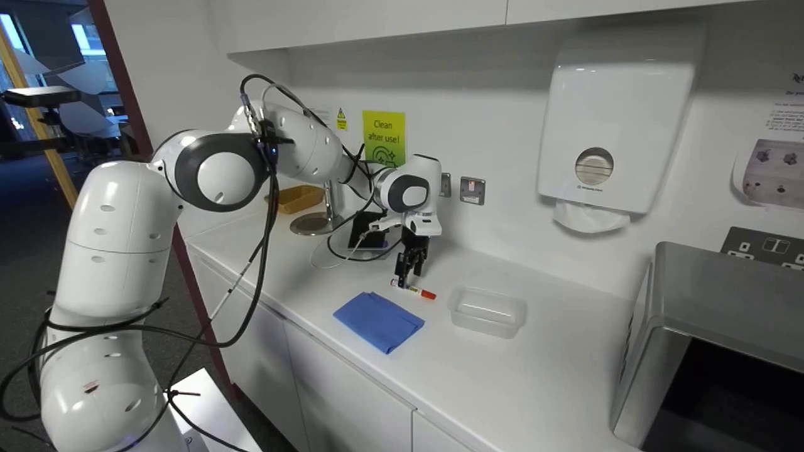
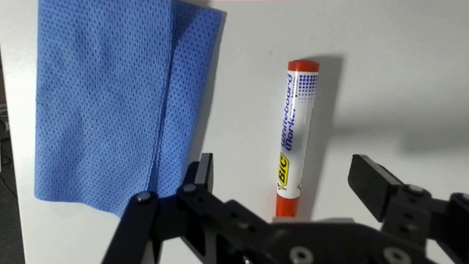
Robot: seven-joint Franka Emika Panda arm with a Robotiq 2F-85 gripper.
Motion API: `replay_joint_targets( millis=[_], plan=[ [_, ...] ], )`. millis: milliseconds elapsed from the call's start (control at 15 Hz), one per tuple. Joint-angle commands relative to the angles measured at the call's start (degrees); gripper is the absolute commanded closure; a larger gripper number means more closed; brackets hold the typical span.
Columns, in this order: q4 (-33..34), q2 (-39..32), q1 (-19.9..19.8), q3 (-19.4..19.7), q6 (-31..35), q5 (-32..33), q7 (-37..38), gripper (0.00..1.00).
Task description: Put the orange marker inside the lunchbox on the right
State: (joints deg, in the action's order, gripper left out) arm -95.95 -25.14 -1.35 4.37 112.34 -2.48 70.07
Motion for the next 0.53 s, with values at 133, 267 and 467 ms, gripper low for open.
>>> replay_joint_targets(
  millis=[133, 267, 467],
  plan=[
    [2.03, -0.76, 1.49, 0.87, -1.81, 1.30, -0.63, 0.00],
    [1.93, -0.80, 1.76, 0.84, -1.72, 1.55, -0.61, 0.00],
    [1.78, -0.83, 2.17, 0.81, -1.56, 1.93, -0.55, 0.00]
  ],
)
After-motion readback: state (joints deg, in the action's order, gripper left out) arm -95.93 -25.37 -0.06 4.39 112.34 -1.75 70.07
